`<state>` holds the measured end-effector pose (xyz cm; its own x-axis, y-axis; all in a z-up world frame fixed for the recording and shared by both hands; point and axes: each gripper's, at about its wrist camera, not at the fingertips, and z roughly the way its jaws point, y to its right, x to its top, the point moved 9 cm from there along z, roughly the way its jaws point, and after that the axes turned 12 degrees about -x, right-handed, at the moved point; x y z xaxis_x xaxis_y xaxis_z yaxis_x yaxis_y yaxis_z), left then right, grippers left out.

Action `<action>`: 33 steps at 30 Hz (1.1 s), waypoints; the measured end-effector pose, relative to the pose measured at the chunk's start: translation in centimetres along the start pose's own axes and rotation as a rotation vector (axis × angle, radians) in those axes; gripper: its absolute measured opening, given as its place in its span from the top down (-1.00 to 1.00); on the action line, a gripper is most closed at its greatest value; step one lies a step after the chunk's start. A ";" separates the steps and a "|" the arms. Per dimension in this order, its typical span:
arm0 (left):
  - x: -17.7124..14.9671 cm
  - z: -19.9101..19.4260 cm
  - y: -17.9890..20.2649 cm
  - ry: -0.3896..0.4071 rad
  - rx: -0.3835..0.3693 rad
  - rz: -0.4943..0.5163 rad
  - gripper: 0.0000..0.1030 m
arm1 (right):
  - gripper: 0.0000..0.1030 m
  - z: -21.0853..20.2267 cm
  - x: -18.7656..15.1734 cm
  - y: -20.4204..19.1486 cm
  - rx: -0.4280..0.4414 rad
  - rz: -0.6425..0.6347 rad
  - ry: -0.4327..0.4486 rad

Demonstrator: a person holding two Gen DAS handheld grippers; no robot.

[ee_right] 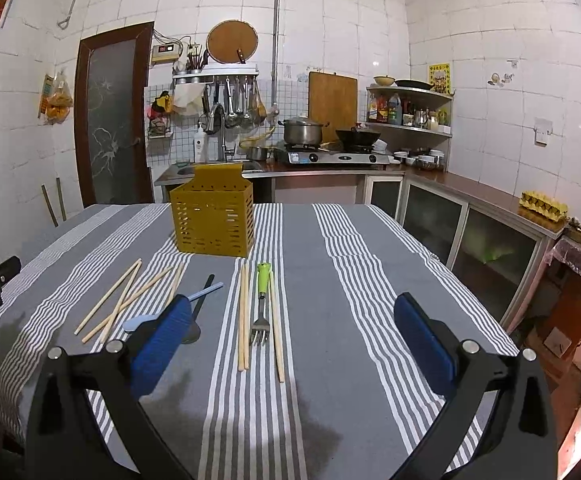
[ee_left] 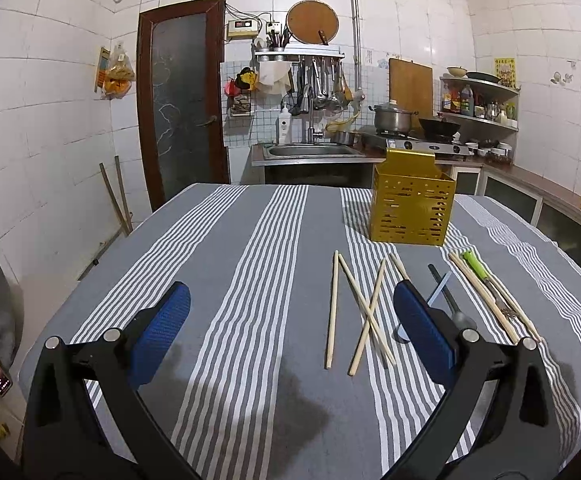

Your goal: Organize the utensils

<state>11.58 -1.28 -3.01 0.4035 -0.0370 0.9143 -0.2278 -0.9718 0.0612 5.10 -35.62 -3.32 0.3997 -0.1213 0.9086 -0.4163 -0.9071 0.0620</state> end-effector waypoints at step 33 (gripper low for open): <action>0.8 1.5 -0.2 -0.016 0.006 -0.029 -0.90 | -0.92 1.6 1.0 -1.0 0.028 -0.029 0.013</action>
<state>13.33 -1.43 -2.88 0.4241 -0.0125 0.9055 -0.2104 -0.9739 0.0850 7.21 -35.50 -3.16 0.4002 -0.0895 0.9120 -0.3815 -0.9211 0.0770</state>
